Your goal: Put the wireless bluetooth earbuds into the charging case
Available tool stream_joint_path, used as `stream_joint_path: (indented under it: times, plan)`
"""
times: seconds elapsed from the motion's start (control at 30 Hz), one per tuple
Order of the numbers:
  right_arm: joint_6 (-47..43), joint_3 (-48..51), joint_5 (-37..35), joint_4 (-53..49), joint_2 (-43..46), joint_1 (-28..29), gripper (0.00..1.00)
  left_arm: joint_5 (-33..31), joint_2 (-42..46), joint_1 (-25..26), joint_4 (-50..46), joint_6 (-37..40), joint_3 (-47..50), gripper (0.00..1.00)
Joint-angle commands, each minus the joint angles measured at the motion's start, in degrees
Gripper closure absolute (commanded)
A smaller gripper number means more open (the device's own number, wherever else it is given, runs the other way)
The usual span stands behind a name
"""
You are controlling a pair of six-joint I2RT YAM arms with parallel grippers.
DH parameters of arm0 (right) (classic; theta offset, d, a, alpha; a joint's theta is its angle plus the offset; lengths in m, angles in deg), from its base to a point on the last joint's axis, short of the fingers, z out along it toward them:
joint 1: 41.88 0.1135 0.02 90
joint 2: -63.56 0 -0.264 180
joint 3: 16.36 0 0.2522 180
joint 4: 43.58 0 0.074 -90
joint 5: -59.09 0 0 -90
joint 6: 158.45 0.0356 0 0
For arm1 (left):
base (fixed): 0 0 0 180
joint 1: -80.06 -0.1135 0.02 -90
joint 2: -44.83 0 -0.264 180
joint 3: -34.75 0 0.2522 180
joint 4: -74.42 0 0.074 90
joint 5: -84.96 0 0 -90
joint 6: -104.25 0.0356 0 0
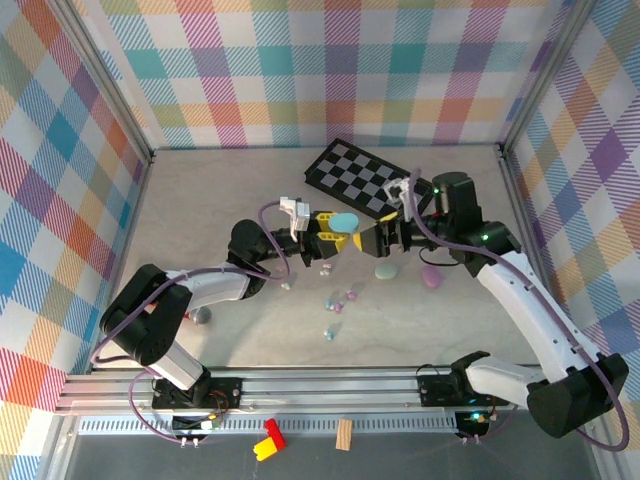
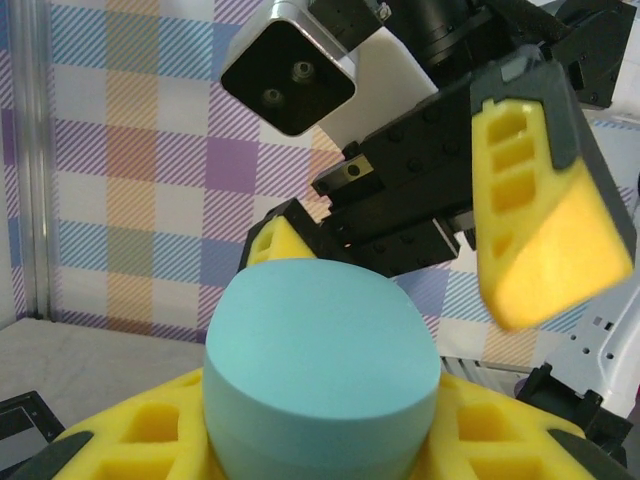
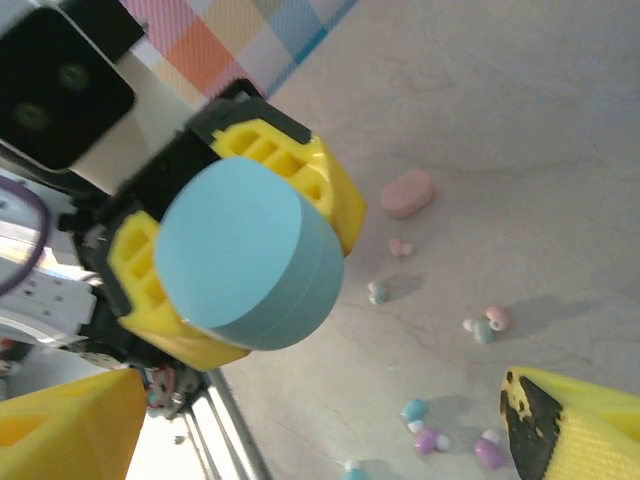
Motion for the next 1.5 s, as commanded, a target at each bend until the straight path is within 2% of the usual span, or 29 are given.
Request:
stream_joint_path:
  times: [0.0, 0.37, 1.07, 1.23, 1.33, 1.47]
  plan:
    - [-4.8, -2.8, -6.8, -0.3, -1.5, 1.7, 0.09, 2.1, 2.4, -0.6, 1.8, -0.5, 0.9, 0.68]
    - [0.0, -1.8, -9.9, 7.4, -0.3, 2.0, 0.09, 3.5, 3.0, -0.6, 1.8, -0.1, 2.4, 0.68]
    - [1.2, -5.2, -10.3, 6.7, -4.1, 2.0, 0.09, 4.0, 3.6, -0.6, 1.8, 0.0, 3.5, 0.68]
    - [3.1, -6.3, -12.7, 5.3, -4.4, 1.9, 0.09, 4.2, 3.8, -0.6, 1.7, -0.3, 3.4, 0.68]
    - [2.7, -7.5, -11.8, 3.5, -5.4, 1.9, 0.09, 3.6, 3.7, -0.6, 1.7, -0.6, 3.3, 0.68]
    - [0.9, -6.8, -6.5, 3.4, -3.5, 1.9, 0.07, 2.1, 3.8, -0.7, 1.6, -0.7, 3.5, 0.68]
